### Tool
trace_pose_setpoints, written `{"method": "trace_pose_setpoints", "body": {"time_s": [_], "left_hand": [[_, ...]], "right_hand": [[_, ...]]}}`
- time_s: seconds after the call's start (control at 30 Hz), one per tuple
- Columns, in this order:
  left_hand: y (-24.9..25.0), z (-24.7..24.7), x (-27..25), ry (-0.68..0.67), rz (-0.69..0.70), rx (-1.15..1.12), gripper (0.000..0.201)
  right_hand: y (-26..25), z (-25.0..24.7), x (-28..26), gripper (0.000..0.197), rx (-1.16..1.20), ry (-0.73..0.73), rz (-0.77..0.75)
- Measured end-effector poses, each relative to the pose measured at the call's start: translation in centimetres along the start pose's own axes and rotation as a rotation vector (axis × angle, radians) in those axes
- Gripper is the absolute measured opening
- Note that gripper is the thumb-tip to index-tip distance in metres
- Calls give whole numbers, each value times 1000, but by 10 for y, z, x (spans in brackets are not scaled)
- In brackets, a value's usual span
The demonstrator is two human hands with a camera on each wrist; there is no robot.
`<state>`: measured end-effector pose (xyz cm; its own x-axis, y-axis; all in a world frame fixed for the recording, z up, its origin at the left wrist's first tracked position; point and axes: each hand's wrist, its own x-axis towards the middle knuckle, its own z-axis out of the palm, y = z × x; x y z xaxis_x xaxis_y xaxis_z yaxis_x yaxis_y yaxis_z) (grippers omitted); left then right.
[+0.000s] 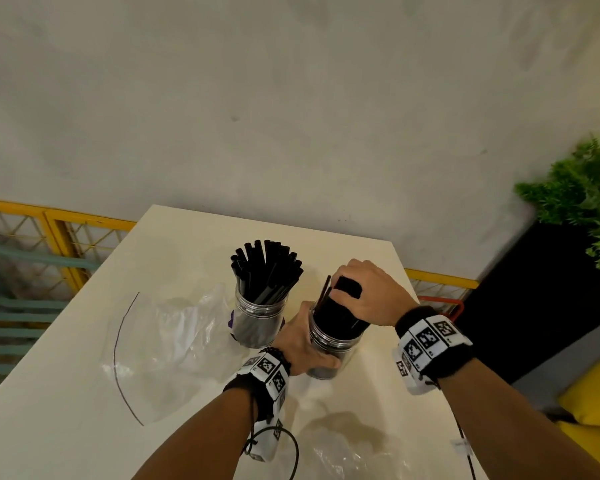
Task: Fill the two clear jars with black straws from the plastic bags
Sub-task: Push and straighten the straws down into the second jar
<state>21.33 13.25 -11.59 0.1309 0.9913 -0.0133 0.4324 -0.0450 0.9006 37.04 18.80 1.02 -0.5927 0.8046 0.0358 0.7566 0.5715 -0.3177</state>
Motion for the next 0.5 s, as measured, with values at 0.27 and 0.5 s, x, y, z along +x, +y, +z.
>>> {"method": "trace_pose_setpoints", "body": {"time_s": [0.27, 0.5], "left_hand": [[-2, 2, 1, 20, -8, -10, 101], [-1, 2, 2, 19, -24, -35, 99]], "right_hand": [[-48, -4, -7, 43, 48, 219, 128], [-41, 27, -11, 38, -389, 182, 354]]}}
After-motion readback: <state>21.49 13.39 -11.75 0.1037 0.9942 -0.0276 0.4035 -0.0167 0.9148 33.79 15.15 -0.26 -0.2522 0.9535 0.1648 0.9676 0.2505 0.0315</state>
